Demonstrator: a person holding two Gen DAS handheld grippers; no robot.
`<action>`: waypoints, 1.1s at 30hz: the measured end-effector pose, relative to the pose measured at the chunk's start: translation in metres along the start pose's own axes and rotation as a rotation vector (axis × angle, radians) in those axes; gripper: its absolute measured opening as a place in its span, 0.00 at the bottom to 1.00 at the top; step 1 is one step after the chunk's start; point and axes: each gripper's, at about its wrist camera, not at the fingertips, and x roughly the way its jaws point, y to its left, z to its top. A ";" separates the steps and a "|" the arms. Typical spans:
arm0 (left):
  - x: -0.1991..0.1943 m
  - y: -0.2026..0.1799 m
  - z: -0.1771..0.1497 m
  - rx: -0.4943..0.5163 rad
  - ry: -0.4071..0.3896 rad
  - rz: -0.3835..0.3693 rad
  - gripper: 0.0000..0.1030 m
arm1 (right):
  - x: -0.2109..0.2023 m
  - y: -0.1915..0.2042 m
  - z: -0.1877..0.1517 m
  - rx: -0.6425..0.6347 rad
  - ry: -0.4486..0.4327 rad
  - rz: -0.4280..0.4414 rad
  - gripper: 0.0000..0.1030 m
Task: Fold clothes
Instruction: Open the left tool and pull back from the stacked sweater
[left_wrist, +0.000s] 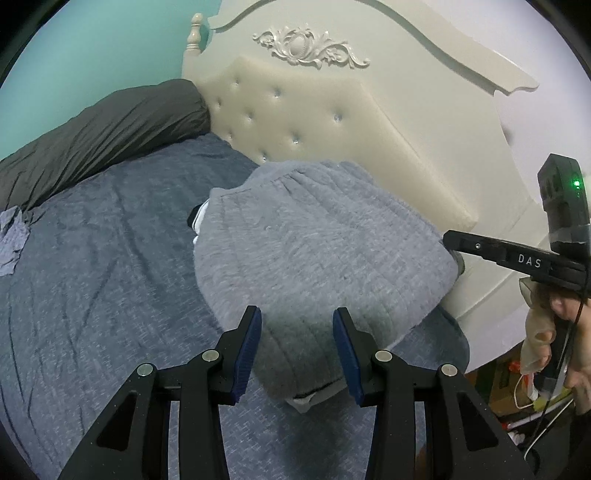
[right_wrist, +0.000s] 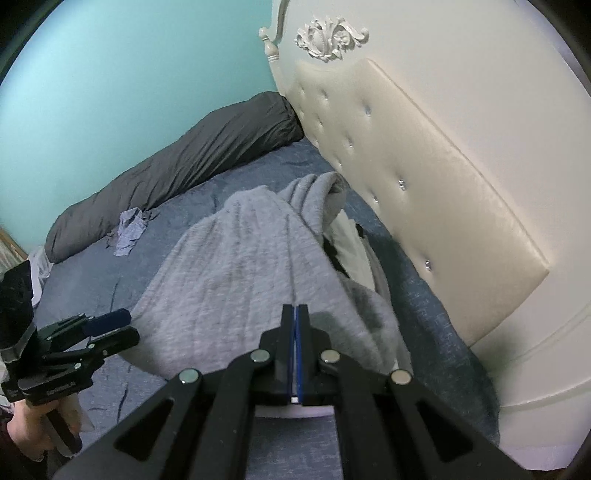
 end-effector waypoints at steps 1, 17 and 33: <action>-0.003 0.000 0.000 -0.001 -0.002 0.002 0.43 | -0.002 0.003 -0.001 -0.005 0.000 0.002 0.00; -0.063 0.011 -0.010 -0.018 -0.024 0.021 0.43 | -0.037 0.058 -0.017 -0.053 -0.003 0.018 0.00; -0.123 0.045 -0.032 -0.039 -0.057 0.072 0.43 | -0.051 0.114 -0.033 -0.084 -0.007 0.048 0.01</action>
